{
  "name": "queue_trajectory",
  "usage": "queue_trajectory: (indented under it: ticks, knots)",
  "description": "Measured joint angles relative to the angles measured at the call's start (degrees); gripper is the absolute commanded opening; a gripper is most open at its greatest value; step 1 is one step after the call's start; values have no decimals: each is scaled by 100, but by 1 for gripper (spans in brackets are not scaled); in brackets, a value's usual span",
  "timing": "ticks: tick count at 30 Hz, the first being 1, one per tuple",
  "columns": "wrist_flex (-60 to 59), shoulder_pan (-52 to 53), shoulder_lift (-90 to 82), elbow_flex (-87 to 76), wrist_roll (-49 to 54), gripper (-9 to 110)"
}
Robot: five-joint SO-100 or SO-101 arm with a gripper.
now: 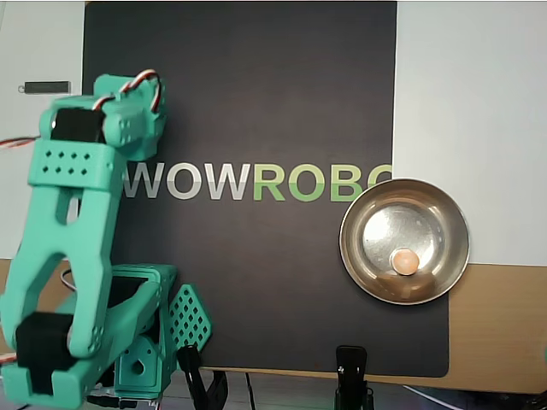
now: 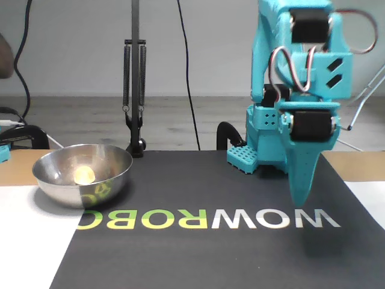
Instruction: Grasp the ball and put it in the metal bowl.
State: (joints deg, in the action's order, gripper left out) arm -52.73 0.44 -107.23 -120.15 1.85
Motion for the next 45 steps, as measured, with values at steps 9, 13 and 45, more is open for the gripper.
queue_trajectory:
  ticks: [9, 13, 45]
  knots:
    - [1547, 35, -1714, -1925, 0, 0]
    - [2109, 9, -2575, -2777, 0, 0]
    - [870, 334, -8481, -5713, 0, 0]
